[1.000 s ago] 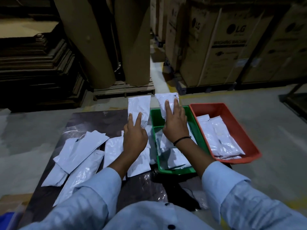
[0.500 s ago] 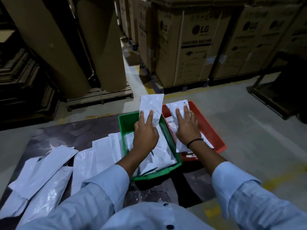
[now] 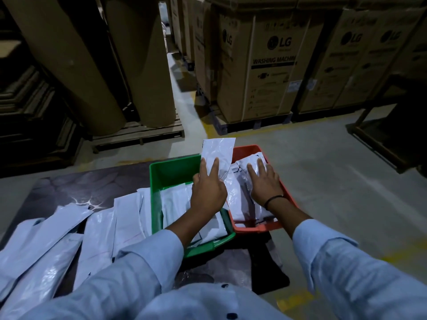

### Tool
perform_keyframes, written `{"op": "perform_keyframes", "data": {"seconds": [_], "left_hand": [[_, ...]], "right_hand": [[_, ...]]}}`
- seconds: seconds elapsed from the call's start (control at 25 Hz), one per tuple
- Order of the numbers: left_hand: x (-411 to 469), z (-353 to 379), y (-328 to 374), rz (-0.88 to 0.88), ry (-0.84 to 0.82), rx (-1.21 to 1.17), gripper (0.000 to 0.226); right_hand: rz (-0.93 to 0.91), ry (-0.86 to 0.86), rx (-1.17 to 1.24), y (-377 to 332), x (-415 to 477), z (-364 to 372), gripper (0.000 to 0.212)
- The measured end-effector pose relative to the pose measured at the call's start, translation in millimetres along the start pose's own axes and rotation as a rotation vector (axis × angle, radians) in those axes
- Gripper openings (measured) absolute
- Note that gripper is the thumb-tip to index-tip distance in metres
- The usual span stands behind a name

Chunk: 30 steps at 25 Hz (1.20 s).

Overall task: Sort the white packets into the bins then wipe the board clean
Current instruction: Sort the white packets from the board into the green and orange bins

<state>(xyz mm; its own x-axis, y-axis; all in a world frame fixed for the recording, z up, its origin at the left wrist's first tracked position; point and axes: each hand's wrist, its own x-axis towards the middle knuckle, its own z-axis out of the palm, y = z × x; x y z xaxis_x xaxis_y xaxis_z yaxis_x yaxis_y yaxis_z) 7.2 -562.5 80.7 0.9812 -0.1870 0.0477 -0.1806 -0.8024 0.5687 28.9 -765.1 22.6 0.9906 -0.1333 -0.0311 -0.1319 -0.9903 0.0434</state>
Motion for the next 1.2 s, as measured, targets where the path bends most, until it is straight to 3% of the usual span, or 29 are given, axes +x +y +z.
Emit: {"op": "perform_keyframes", "data": {"seconds": [0.24,0.44,0.6,0.76,1.0,1.2], "left_hand": [[9,6,6,-0.020,0.014,0.039,0.066],[15,11,12,-0.031,-0.006,0.067,0.065],[25,18,26,-0.070,-0.036,0.066,0.066],[42,36,47,-0.134,-0.087,0.104,0.067],[58,94,49,-0.027,-0.277,0.364,0.048],[47,108,47,-0.018,-0.406,0.546,0.054]], "right_hand": [[-0.082,-0.082,-0.037,-7,20,28,0.058],[-0.120,-0.167,-0.041,-3,18,49,0.080],[-0.127,-0.182,0.057,0,24,46,0.082],[-0.099,-0.017,0.219,13,35,29,0.065],[-0.042,0.056,0.349,39,30,-3,0.071],[-0.036,0.087,0.363,47,12,5,0.067]]}}
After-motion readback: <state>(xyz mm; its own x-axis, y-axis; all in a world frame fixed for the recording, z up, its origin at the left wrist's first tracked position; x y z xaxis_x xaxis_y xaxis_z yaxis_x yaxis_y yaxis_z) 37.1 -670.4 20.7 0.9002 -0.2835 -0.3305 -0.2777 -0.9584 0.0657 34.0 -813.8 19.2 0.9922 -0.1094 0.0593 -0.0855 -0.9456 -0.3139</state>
